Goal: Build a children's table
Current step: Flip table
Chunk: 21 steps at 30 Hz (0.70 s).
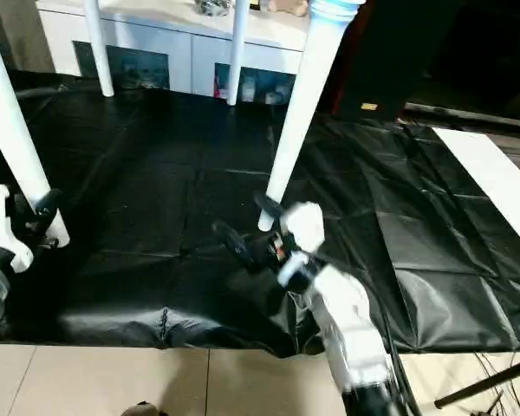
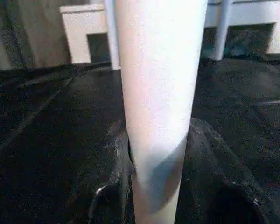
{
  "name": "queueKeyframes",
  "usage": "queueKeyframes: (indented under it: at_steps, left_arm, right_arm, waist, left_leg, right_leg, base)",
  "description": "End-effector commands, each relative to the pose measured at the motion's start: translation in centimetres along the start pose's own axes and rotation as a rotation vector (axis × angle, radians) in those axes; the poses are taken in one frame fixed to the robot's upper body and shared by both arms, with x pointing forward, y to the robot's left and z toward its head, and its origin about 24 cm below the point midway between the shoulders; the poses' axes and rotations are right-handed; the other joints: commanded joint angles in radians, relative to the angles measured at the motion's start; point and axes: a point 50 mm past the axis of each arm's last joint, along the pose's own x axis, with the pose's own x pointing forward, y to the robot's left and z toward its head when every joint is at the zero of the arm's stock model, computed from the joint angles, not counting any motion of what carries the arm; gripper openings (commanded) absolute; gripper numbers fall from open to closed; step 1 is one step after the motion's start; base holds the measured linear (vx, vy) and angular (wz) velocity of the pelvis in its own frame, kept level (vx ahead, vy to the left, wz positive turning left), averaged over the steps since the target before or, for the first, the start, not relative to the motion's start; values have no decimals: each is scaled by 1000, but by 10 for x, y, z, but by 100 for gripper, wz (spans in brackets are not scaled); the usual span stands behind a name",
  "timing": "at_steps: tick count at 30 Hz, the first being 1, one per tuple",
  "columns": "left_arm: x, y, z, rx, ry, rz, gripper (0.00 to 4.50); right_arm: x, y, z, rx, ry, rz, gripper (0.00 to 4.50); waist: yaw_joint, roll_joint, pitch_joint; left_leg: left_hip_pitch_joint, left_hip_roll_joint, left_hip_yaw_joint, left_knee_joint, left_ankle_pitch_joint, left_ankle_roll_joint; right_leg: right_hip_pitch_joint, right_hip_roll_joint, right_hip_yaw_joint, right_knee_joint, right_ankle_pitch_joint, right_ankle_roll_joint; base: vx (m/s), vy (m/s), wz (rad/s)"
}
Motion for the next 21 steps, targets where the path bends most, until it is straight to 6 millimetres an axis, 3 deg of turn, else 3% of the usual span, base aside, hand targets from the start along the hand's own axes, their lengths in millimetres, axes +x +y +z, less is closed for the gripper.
queueKeyframes:
  at_steps: [1, 4, 7, 8, 9, 10, 11, 13, 14, 17, 21]
  left_arm:
    - [1, -11, -3, 12, -32, -73, 151]
    - [-6, -9, -15, -16, -34, -113, 221]
    - [-14, -7, -20, -15, -39, -133, 227]
    - [-19, -3, -22, -13, -42, -127, 241]
    - [-19, -2, -22, -13, -43, -126, 256]
    - [-25, 3, -25, -4, -53, -115, 264]
    - [-28, 4, -26, 0, -57, -111, 264]
    - [-34, 7, -27, -4, -73, -103, 272]
    - [-40, 10, -24, -11, -99, -81, 302]
    - [-55, 13, -16, -42, -171, -1, 308]
    - [-69, -4, -16, -143, -159, 53, 346]
  right_arm:
    - [-3, -7, 11, -8, -58, -65, 450]
    - [-9, -10, 17, -15, -111, -172, 450]
    - [-13, -13, 21, -22, -140, -231, 450]
    - [-15, -14, 23, -28, -154, -260, 450]
    - [-15, -14, 23, -28, -156, -263, 450]
    - [-18, -15, 25, -30, -165, -284, 450]
    - [-18, -15, 25, -32, -167, -289, 450]
    - [-21, -14, 25, -36, -164, -291, 450]
    - [-24, -13, 25, -39, -158, -294, 450]
    - [-30, -13, 24, -57, -111, -298, 450]
    - [-36, -13, 18, -70, -25, -285, 450]
  waist:
    - [-12, 41, -55]
    - [-12, 41, -52]
    - [-20, 50, -46]
    - [-24, 49, -45]
    - [-26, 48, -45]
    - [-30, 56, -45]
    - [-38, 53, -44]
    - [-45, 58, -45]
    - [-47, 63, -45]
    - [-56, 61, -44]
    - [-59, 58, -38]
  left_leg:
    - [41, 30, -26, -105, -571, -76]
    - [43, 30, -26, -106, -587, -82]
    - [50, 29, -33, -110, -668, -93]
    - [51, 29, -33, -111, -686, -93]
    - [51, 29, -35, -113, -688, -92]
    - [55, 30, -36, -116, -693, -92]
    - [55, 31, -36, -118, -696, -91]
    - [50, 32, -37, -122, -694, -92]
    - [49, 32, -38, -124, -690, -93]
    - [41, 34, -36, -127, -671, -90]
    - [51, 32, -30, -119, -690, -80]
  right_leg:
    - [7, -57, 35, -98, -443, -84]
    - [3, -59, 36, -102, -472, -75]
    - [-1, -58, 30, -111, -560, -58]
    - [1, -59, 28, -115, -577, -54]
    - [4, -59, 26, -116, -580, -55]
    - [6, -59, 25, -119, -570, -60]
    - [7, -58, 23, -121, -558, -64]
    - [13, -58, 23, -117, -527, -72]
    - [15, -58, 23, -113, -510, -77]
    - [22, -60, 25, -114, -487, -85]
    - [11, -55, 25, -122, -526, -76]
  base:
    - [0, 0, 0]
    - [0, 0, 0]
    - [0, 0, 0]
    - [0, 0, 0]
    - [0, 0, 0]
    - [0, 0, 0]
    - [0, 0, 0]
    - [0, 0, 0]
    - [0, 0, 0]
    - [0, 0, 0]
    - [0, 0, 0]
